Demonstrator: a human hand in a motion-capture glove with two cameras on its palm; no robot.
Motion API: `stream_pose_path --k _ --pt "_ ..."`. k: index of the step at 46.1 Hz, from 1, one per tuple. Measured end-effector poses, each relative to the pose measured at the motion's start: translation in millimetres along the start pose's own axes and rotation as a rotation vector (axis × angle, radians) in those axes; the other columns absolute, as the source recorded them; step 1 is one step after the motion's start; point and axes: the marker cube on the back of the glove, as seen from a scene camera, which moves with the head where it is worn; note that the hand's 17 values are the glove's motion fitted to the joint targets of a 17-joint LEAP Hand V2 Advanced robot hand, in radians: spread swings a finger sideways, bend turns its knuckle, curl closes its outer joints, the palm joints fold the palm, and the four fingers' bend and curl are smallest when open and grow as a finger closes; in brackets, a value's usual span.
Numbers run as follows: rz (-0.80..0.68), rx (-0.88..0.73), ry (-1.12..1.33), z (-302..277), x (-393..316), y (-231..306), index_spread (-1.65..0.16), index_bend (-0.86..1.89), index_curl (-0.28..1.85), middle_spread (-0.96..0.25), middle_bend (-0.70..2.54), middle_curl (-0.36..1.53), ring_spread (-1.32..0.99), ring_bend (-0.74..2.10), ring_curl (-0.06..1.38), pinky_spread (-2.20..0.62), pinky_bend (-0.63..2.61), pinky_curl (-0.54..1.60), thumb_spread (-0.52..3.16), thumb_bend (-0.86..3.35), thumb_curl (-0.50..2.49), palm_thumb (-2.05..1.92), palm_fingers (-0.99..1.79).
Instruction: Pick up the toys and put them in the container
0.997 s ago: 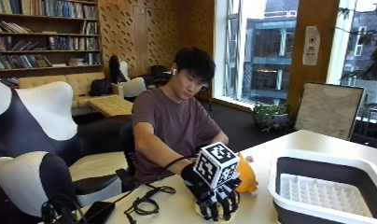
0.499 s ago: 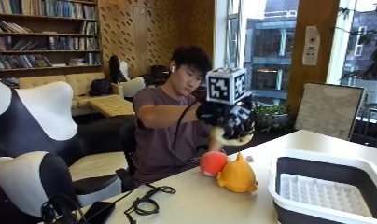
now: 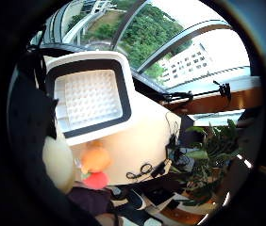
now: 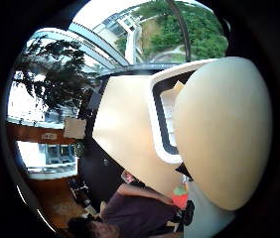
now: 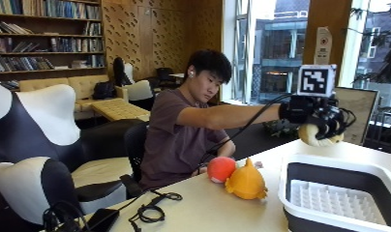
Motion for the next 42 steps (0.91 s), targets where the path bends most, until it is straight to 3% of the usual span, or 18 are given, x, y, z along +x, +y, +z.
stream_pose_path --k 9,11,14,24,32,42 --pt "0.046 -0.221 0.079 71 2 -28 -0.41 0.33 0.43 -0.45 0.54 0.49 -0.48 1.15 0.59 -0.35 1.33 0.51 0.47 0.12 0.84 0.69 0.41" --pt "0.030 -0.251 0.059 77 5 -27 -0.35 0.16 0.40 -0.30 0.33 0.44 -0.39 1.08 0.59 -0.27 1.33 0.53 0.69 0.01 0.78 0.49 -0.20" --pt "0.019 -0.242 0.014 73 7 -23 -0.30 0.03 0.33 -0.15 0.20 0.39 -0.26 0.84 0.52 -0.17 1.36 0.51 0.82 -0.11 0.68 0.28 -0.51" --pt "-0.005 -0.177 0.072 8 34 22 -0.25 0.03 0.22 0.00 0.12 0.33 -0.07 0.54 0.38 -0.02 1.25 0.43 1.07 -0.04 0.54 0.11 -0.39" --pt "-0.070 -0.158 0.097 -47 73 96 -0.24 0.05 0.18 0.01 0.14 0.31 -0.01 0.46 0.34 0.02 1.17 0.39 1.15 -0.02 0.48 0.08 -0.30" --pt "-0.080 -0.164 0.202 -50 117 185 -0.23 0.05 0.15 0.02 0.13 0.29 0.02 0.42 0.33 0.04 1.13 0.37 1.21 -0.02 0.43 0.06 -0.26"
